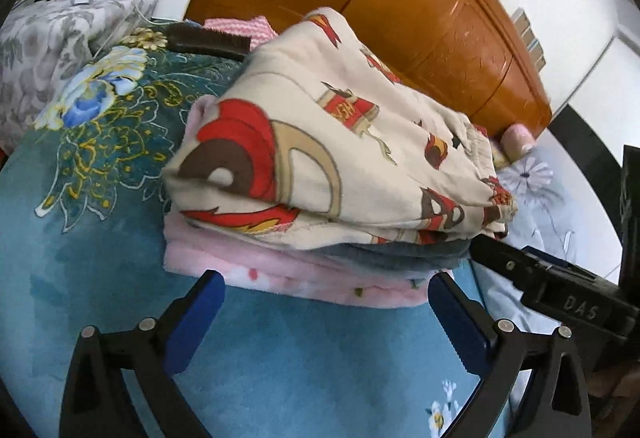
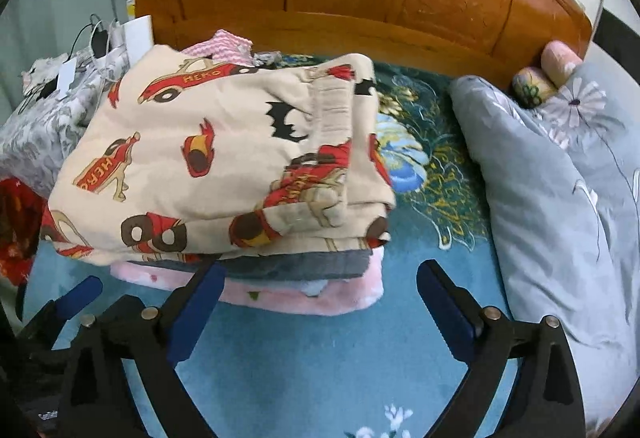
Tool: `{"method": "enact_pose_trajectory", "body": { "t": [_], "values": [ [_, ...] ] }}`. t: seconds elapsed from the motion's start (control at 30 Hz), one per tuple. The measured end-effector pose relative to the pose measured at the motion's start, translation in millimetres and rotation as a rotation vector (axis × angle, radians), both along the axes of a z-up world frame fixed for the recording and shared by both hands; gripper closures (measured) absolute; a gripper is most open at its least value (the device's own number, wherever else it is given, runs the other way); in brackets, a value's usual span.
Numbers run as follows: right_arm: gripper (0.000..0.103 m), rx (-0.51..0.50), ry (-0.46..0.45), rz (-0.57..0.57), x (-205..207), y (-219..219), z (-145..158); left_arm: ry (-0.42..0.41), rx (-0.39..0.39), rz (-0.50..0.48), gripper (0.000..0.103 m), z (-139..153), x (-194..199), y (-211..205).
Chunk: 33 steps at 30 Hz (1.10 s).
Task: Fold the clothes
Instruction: 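Open both grippers and withdraw them from the stacked pants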
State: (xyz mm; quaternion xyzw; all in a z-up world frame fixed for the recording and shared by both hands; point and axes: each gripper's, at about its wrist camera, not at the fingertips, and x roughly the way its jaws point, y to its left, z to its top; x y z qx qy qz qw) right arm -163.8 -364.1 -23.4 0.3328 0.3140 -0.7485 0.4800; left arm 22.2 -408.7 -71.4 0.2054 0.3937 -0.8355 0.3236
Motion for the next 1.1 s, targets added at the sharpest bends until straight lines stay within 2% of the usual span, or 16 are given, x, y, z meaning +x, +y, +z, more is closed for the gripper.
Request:
{"method": "enact_pose_trajectory", "body": {
  "t": [0.2, 0.37, 0.5, 0.6, 0.97, 1.1],
  "values": [
    [0.006, 0.007, 0.031, 0.007, 0.1, -5.1, -8.6, 0.009, -0.083, -0.023, 0.0, 2.6, -6.0, 0.1],
    [0.006, 0.004, 0.038, -0.011, -2.6, -6.1, -9.8, 0.008, -0.112, -0.077, 0.0, -1.4, -6.6, -1.3],
    [0.006, 0.015, 0.063, -0.029, -6.0, -8.6, -12.1, -0.004, -0.093, -0.087, 0.0, -7.9, -9.7, -3.0],
    [0.006, 0.006, 0.038, -0.043, -9.3, -9.1, -11.8, -0.01, -0.079, -0.082, 0.0, -10.6, -10.6, -4.2],
    [0.006, 0.023, 0.046, -0.042, -7.5, -10.1, -15.3, -0.001, -0.006, -0.087, 0.0, -20.4, -11.6, -8.3],
    [0.006, 0.027, 0.045, -0.041, -6.6, -8.8, -17.1, 0.027, -0.003, -0.107, 0.0, -21.4, -8.2, -6.9]
  ]
}}
